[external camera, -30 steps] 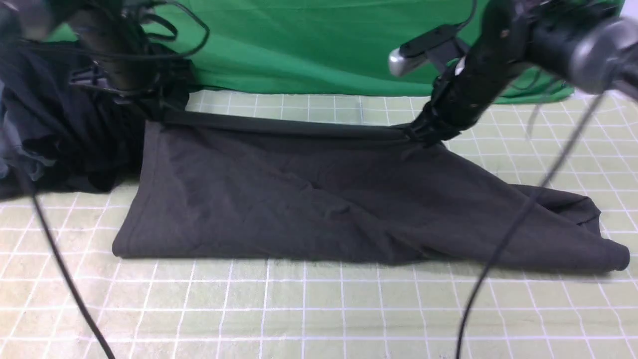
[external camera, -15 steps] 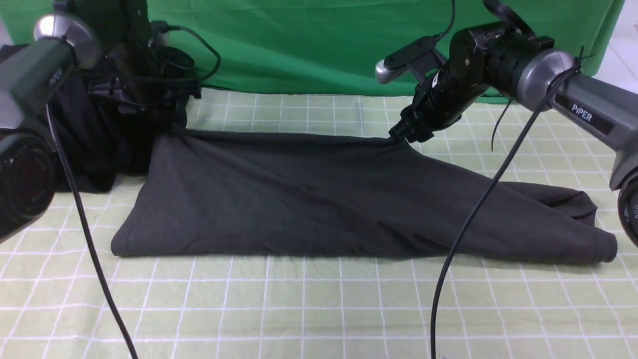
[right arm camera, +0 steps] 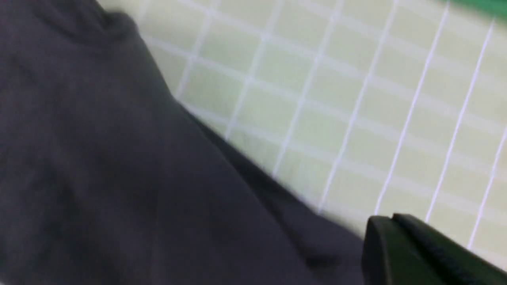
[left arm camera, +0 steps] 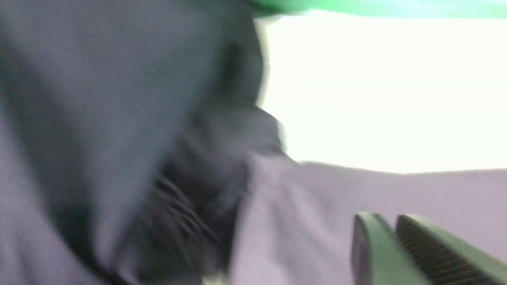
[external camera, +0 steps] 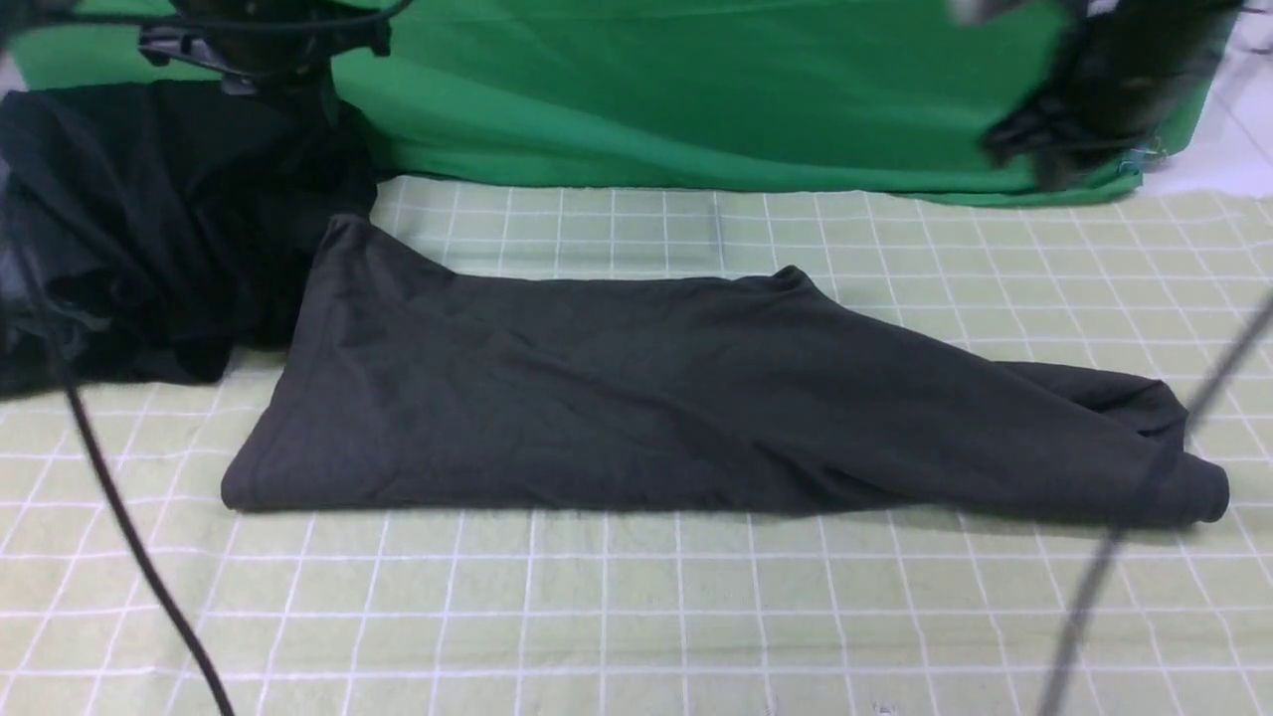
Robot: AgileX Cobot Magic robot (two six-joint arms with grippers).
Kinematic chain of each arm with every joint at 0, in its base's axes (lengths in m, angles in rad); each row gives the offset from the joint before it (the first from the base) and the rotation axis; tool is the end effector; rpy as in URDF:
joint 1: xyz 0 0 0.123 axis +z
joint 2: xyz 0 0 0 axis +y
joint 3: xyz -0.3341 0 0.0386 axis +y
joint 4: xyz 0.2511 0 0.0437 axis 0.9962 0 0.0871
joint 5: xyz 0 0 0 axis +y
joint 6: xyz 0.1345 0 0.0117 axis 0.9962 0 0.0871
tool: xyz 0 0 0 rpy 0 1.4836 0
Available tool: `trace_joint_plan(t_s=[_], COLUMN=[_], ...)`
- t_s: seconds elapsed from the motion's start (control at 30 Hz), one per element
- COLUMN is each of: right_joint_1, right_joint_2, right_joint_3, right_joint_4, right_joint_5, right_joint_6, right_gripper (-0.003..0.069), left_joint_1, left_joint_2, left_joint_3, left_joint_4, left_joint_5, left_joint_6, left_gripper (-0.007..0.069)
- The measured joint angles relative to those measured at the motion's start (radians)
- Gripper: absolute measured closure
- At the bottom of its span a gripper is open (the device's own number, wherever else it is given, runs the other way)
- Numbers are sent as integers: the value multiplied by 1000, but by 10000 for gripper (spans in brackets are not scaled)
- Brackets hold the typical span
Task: Fold a long-sleeved shirt over a green coffee tablecloth.
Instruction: 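Pull the folded dark garment lengthwise by its ends to straighten it flat on the table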
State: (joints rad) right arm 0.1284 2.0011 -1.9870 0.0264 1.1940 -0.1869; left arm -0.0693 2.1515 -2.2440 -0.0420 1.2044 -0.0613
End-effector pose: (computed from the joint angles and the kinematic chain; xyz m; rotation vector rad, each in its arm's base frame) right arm 0.4804 0.0654 0.3291 -0.4171 2.6586 0.0180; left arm 0.5300 -0.0421 0.3326 0.0051 2.5976 -0.1038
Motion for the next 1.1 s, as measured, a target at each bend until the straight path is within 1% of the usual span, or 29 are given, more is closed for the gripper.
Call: trace_joint_plan(t_s=[0.07, 0.1, 0.13, 0.17, 0.27, 0.37, 0.4, 0.43, 0.47, 0.5, 0.57, 0.6, 0.67, 0.73, 0.8, 0.83, 0.87, 0.9, 0.97, 1.1], right_joint_1=[-78, -109, -114, -150, -190, -203, -203, -204, -204, -204, -204, -204, -204, -204, -204, -204, -204, -204, -204, -204], right_joint_2=[-30, -42, -43, -53, -47, -16, -13, 13, 29, 42, 64, 83, 114, 138, 150, 152, 153, 151, 138, 86], right_joint_3=[85, 132, 142, 213, 310, 362, 363, 369, 369, 369, 369, 369, 369, 369, 369, 369, 361, 350, 329, 265], right_joint_4=[99, 128, 132, 155, 166, 167, 167, 172, 176, 178, 183, 184, 186, 187, 187, 188, 185, 181, 161, 95], right_joint_5=[9, 12, 12, 18, 3, -50, -54, -87, -102, -110, -119, -121, -120, -115, -109, -108, -96, -87, -83, -83], right_joint_6=[-33, -43, -43, -55, -102, -131, -131, -135, -135, -139, -141, -141, -142, -145, -148, -149, -152, -153, -151, -146], right_gripper=[661, 655, 653, 624, 484, 293, 281, 197, 166, 149, 136, 136, 167, 247, 370, 405, 536, 585, 627, 638], left_joint_1=[-20, -31, -34, -55, -81, -90, -90, -90, -90, -90, -90, -90, -90, -90, -90, -90, -90, -90, -90, -90], left_joint_2=[-79, -114, -120, -173, -220, -226, -224, -211, -200, -200, -198, -196, -191, -190, -190, -190, -190, -190, -190, -190], left_joint_3=[162, 249, 266, 423, 625, 797, 815, 874, 902, 908, 915, 915, 915, 915, 915, 915, 915, 915, 915, 915], left_joint_4=[-9, -8, -8, -2, 4, 18, 21, 34, 42, 42, 42, 42, 47, 47, 47, 47, 47, 48, 48, 48], left_joint_5=[-2, 1, 0, -16, -112, -233, -247, -296, -326, -339, -346, -348, -347, -347, -347, -347, -347, -347, -347, -342], left_joint_6=[11, 13, 13, 14, 14, 14, 14, 14, 13, 13, 13, 13, 13, 13, 13, 13, 13, 13, 13, 13], left_gripper=[623, 625, 627, 630, 631, 631, 631, 631, 631, 631, 631, 630, 630, 629, 628, 629, 629, 629, 629, 629])
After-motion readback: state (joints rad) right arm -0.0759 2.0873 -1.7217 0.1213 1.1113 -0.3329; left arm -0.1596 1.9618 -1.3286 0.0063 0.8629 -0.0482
